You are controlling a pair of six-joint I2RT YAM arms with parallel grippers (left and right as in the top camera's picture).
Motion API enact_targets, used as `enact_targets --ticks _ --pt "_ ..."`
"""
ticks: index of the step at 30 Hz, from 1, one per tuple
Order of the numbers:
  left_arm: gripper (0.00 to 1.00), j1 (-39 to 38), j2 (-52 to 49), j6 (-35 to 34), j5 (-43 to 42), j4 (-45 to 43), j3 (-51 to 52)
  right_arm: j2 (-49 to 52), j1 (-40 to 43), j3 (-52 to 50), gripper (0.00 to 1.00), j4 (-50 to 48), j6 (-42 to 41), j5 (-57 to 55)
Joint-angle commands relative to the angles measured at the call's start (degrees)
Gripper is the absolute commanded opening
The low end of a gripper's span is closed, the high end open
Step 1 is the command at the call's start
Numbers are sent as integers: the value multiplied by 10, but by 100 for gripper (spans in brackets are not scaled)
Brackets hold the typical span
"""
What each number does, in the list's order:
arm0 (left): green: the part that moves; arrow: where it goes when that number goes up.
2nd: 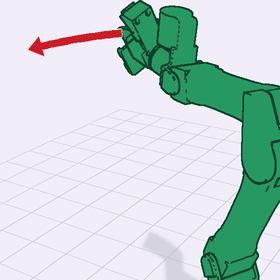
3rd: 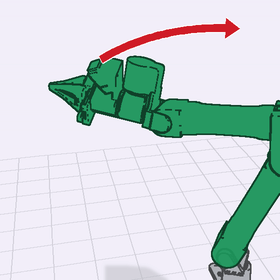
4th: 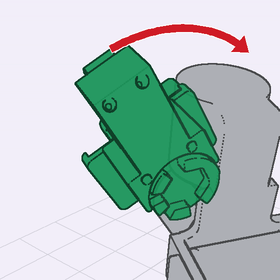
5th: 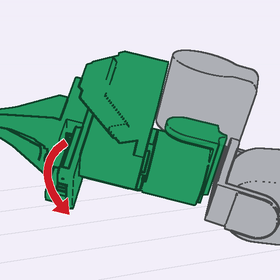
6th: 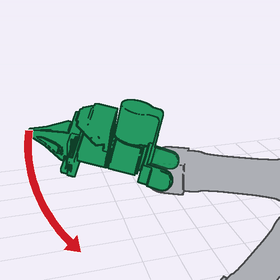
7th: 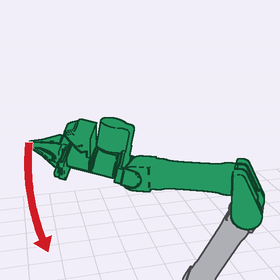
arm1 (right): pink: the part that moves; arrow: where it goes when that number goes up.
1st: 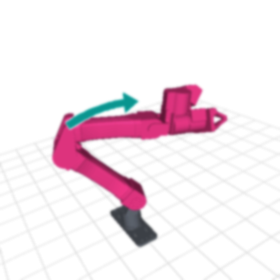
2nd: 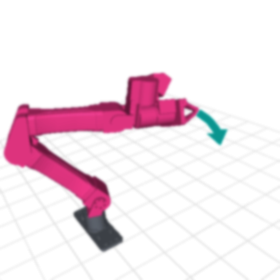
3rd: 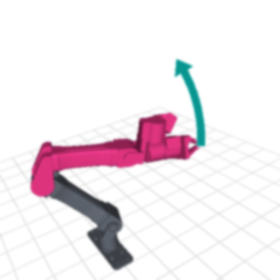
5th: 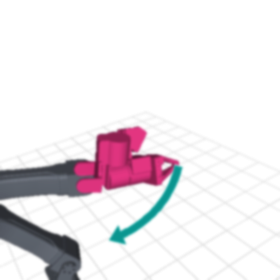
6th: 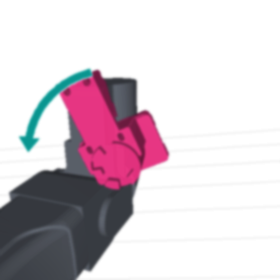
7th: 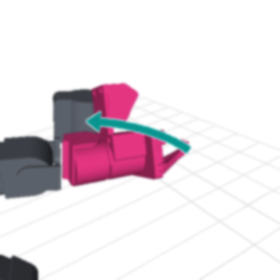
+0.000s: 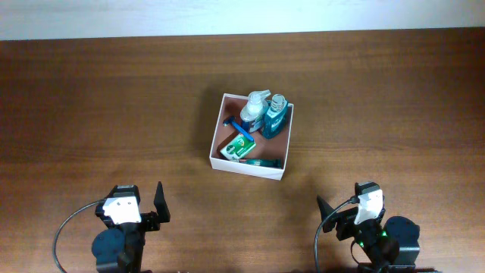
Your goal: Pack container
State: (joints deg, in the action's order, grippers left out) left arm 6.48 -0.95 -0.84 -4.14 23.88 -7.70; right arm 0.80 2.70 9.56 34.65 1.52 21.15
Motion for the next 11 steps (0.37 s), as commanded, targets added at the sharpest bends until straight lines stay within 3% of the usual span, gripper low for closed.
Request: enact_targets --ticks 1,11 --pt "100 -3 6 11 -8 -5 7 -6 3 -3 99 2 -5 9" --pt "99 -3 6 11 -8 -5 7 -6 3 -3 99 2 -5 9"
